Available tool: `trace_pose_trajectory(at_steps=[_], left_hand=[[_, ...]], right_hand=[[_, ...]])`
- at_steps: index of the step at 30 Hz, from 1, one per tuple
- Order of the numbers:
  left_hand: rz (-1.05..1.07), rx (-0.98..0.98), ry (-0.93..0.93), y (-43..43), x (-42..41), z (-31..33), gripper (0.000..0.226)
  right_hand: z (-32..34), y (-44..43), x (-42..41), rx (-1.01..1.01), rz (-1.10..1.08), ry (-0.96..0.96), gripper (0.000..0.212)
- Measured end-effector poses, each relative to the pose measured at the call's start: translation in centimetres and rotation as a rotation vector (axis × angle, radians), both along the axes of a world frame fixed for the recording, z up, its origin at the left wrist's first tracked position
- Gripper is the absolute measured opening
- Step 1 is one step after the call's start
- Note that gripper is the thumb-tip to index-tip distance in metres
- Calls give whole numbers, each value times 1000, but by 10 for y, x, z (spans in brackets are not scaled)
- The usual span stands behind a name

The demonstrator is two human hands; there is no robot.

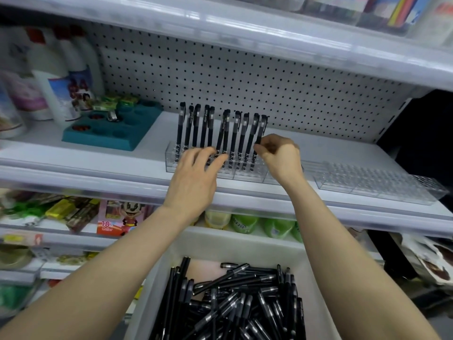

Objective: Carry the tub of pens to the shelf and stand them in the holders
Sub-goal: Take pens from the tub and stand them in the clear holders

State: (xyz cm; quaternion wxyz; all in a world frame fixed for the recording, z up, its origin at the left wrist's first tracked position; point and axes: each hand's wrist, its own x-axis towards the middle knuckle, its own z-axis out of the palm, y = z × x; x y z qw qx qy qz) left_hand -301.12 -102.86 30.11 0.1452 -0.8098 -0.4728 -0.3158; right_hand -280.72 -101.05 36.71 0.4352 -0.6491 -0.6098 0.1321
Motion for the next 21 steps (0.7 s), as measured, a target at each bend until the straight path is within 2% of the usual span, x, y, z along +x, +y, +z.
trace_pose_trajectory(at_steps=[11, 16, 19, 21], left_hand=[[-40, -57, 4, -14, -6, 8, 57], [-154, -101, -78, -59, -18, -14, 49], [-221, -133, -30, -75, -22, -41, 43], [-195, -190, 0, -81, -23, -60, 47]], right_hand=[[-2, -18, -2, 19, -116, -141, 24], [-30, -77, -16, 127, -106, -156, 10], [-68, -112, -29, 45, -41, -161, 5], [-95, -129, -38, -122, 70, -197, 6]])
